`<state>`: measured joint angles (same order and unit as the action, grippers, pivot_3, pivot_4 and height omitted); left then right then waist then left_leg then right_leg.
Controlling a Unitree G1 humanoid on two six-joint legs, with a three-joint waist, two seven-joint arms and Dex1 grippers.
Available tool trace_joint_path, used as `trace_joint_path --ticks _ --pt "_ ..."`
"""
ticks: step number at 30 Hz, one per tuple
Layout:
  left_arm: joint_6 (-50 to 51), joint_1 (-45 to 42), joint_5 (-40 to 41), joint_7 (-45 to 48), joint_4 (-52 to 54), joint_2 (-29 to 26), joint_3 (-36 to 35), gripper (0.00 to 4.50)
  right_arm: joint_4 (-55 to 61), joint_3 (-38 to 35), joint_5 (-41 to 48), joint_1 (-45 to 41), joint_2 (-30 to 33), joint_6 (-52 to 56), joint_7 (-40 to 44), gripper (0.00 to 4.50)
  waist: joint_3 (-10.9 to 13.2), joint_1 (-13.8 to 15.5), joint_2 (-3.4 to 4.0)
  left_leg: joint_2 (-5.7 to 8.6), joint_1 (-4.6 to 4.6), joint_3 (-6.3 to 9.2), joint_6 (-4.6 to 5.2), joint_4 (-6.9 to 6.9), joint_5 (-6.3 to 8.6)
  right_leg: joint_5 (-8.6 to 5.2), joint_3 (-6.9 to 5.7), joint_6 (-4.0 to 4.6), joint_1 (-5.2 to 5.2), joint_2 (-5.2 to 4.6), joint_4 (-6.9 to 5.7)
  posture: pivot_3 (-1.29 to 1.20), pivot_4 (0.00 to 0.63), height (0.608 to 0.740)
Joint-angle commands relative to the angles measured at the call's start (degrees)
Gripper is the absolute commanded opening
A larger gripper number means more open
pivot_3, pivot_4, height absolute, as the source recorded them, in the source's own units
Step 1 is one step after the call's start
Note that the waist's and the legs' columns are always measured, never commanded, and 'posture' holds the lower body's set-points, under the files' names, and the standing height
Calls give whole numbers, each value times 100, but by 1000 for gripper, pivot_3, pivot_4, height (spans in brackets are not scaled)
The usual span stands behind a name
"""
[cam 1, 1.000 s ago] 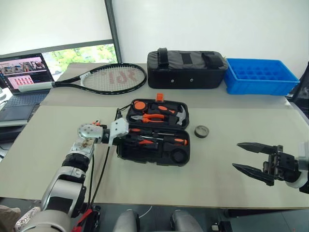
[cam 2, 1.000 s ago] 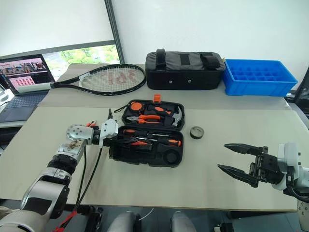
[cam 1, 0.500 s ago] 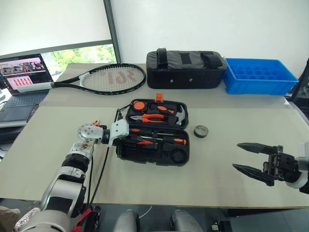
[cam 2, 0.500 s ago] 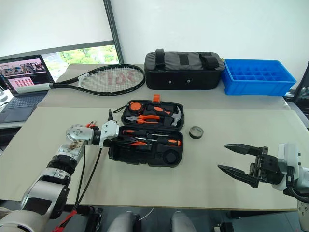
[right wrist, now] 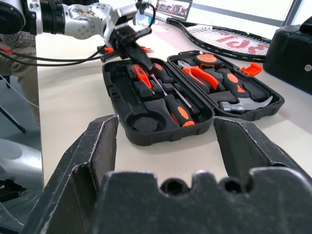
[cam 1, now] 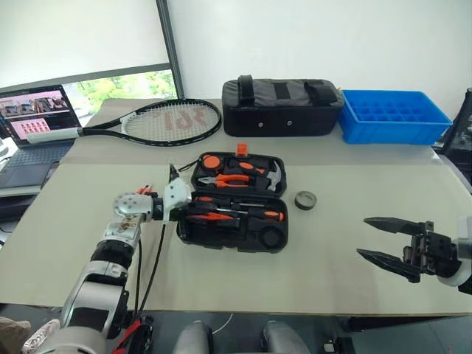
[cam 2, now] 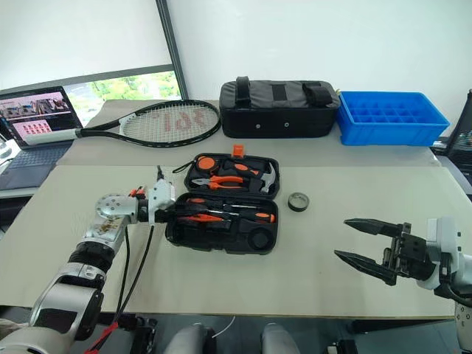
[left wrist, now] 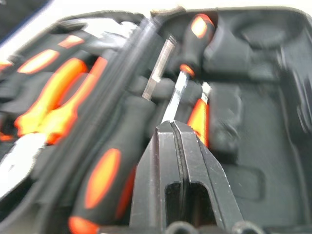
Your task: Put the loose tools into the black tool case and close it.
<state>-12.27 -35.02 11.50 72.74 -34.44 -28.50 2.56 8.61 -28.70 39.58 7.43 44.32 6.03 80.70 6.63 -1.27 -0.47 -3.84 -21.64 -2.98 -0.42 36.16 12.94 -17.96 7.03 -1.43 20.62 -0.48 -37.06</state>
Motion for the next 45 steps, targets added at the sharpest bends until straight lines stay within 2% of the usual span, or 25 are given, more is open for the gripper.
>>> trace_joint_path --ticks 1,3,6,7,8,9,12,14,16,24,33,36,39,42,45 --pt "1038 393 518 -664 1258 -356 -661 261 -174 73 91 -338 65 -99 98 3599 0 -12 0 0 -1 0 0 -1 0 1 1 1 -1 0 2 0 150 707" --pt "1532 728 667 -1148 1856 -514 -1036 719 -358 170 80 -546 38 -87 138 3599 0 -26 3 0 1 2 0 -4 0 5 1 8 -3 -1 4 0 150 707" --pt "2071 1140 767 -1858 2534 -663 -1499 1805 -570 291 51 -777 87 -108 278 3599 2 -13 0 -1 5 4 0 -10 0 9 -1 17 -3 -2 3 0 150 707" --pt "2278 1300 815 -2123 2741 -706 -1709 2014 -643 331 82 -896 112 -56 312 3599 2 4 -1 -4 8 3 0 -10 0 10 0 18 -3 -2 3 0 150 707" --pt "2423 1442 825 -2371 2901 -737 -1892 2556 -705 382 108 -992 161 23 372 3599 3 12 -2 -3 9 3 0 -10 0 10 0 18 -5 -4 3 0 150 707" --pt "2499 1560 774 -2625 3011 -755 -2042 2786 -769 436 106 -1078 212 86 426 3599 3 21 -2 -3 8 3 0 -9 0 9 0 17 -5 -4 4 0 150 707" --pt "2614 2006 358 -3412 3123 -774 -2289 3902 -981 665 54 -1430 337 395 392 3599 4 28 -2 -1 15 0 0 -10 0 10 2 18 -9 -8 5 0 150 707" --pt "2707 2326 142 -3685 3226 -778 -2222 4500 -1091 795 -43 -1644 317 343 375 4089 6 27 -7 -2 25 -4 0 -15 0 19 5 34 -13 -10 5 0 150 707" --pt "2887 2484 146 -3861 3332 -708 -2188 4500 -1150 883 -119 -1748 326 293 417 4417 8 28 -10 -2 31 -4 -1 -20 0 18 4 36 -17 -10 6 0 150 707" --pt "3284 2540 -59 -4423 3226 -614 -2051 4500 -1489 937 -371 -1875 387 -154 652 4417 14 60 -20 2 25 -3 -1 -24 1 18 -3 38 -15 -18 16 0 150 707" --pt "4153 2199 27 -3863 2348 -800 -1547 4500 -1524 828 -401 -1703 425 -280 761 4417 15 37 -21 2 28 -4 -1 -26 0 18 -2 39 -13 -14 13 0 150 707" --pt "4247 1923 21 -4041 1893 -765 -1644 3808 -1517 741 -378 -1595 434 -339 762 4500 13 42 -17 3 32 -4 -1 -26 0 16 -1 37 -16 -15 13 0 150 707" --pt "4236 1810 190 -4065 1809 -675 -1801 2715 -1510 669 -356 -1481 438 -403 755 4500 11 22 -14 2 33 -4 -1 -26 0 16 -1 36 -16 -14 11 0 150 707" --pt "4168 1662 516 -3993 1895 -583 -2037 1810 -1489 597 -325 -1386 433 -428 754 4500 12 19 -15 1 33 -5 -1 -26 0 16 0 36 -15 -14 8 0 150 707" --pt "3642 1544 527 -3517 2197 -777 -1880 1794 -1488 501 -243 -1326 411 -432 799 4500 18 28 -25 2 29 -4 -1 -25 0 17 -1 38 -14 -14 9 0 150 707"
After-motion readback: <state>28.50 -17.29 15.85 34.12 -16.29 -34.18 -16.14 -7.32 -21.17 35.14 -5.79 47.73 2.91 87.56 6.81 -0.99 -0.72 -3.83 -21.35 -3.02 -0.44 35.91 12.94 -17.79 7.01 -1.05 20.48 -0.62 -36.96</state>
